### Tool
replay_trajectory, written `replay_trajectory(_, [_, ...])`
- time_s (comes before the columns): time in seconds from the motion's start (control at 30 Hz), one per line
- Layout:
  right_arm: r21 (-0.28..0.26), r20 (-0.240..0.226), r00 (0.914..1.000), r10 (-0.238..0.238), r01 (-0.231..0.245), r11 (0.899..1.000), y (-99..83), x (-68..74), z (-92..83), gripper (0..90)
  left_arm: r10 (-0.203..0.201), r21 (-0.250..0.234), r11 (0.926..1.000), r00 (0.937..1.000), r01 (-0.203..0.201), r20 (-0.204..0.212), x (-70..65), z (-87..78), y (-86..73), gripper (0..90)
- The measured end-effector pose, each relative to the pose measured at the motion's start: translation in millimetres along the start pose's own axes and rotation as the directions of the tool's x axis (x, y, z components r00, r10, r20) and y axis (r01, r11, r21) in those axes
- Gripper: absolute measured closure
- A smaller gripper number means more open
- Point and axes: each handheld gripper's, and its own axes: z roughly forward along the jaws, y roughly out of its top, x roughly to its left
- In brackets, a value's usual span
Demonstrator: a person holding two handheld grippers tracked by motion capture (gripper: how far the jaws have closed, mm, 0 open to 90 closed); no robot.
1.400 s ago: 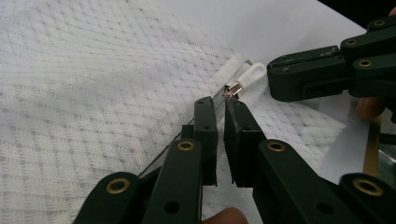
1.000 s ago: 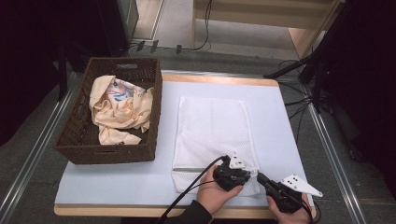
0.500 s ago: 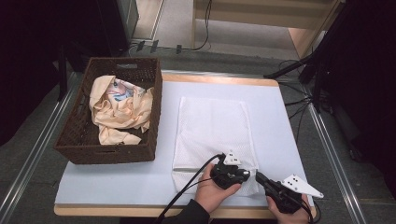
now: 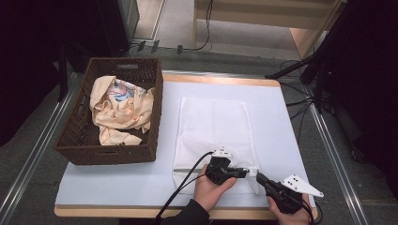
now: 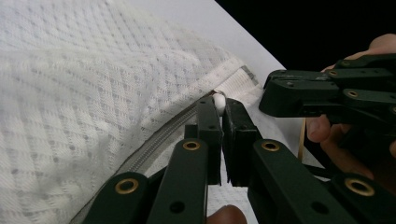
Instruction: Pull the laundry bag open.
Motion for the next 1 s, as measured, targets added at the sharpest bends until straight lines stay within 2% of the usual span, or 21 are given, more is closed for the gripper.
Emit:
replay_trajectory(0.1, [0.018, -0.031, 0.9970, 0.072, -0.071, 0.997, -0.8, -4.7, 3.1, 79.6, 0.012, -0.021, 0.9997, 0.9999, -0.012, 0.009, -0.4, -3.4, -0.9, 87.5])
replay_trajectory(0.17, [0.018, -0.035, 0.9960, 0.083, -0.082, 0.996, -0.7, -6.3, 4.5, 70.3, 0.023, -0.025, 0.9994, 0.9997, -0.023, 0.009, -1.1, -4.2, -1.2, 87.5])
replay_trajectory(0.3, [0.017, -0.026, 0.9931, 0.115, -0.114, 0.993, 0.8, -6.8, 8.1, 61.5, 0.025, -0.031, 0.9992, 0.9995, -0.024, 0.021, -1.2, -4.7, -1.4, 87.5])
replay_trajectory(0.4, [0.017, -0.047, 0.9876, 0.149, -0.149, 0.989, 1.3, -10.1, 11.3, 63.5, 0.036, -0.030, 0.9989, 0.9991, -0.035, 0.024, -1.7, -4.4, -2.0, 87.4])
replay_trajectory(0.47, [0.017, -0.057, 0.9853, 0.161, -0.161, 0.987, 1.5, -11.4, 12.6, 68.8, 0.041, -0.027, 0.9988, 0.9989, -0.040, 0.024, -1.9, -4.4, -2.2, 87.5])
replay_trajectory(0.57, [-0.007, -0.048, 0.9899, 0.133, -0.134, 0.991, 2.5, -10.1, 9.3, 79.7, 0.044, -0.026, 0.9987, 0.9990, -0.044, 0.007, -1.2, -5.2, -2.4, 87.5])
replay_trajectory(0.67, [-0.013, -0.051, 0.9931, 0.105, -0.106, 0.994, 3.4, -7.6, 7.1, 84.8, 0.028, -0.025, 0.9993, 0.9996, -0.028, -0.004, -0.5, -5.1, -3.0, 87.3])
replay_trajectory(0.83, [-0.015, -0.053, 0.9947, 0.088, -0.089, 0.996, 3.6, -4.8, 6.8, 87.0, 0.015, -0.031, 0.9994, 0.9998, -0.015, -0.011, -1.1, -4.7, -3.6, 86.2])
replay_trajectory(1.0, [-0.015, -0.055, 0.9951, 0.082, -0.083, 0.996, 3.4, -3.7, 6.9, 87.3, -0.002, -0.034, 0.9994, 1.0000, 0.002, 0.004, -0.9, -3.6, -3.2, 83.2])
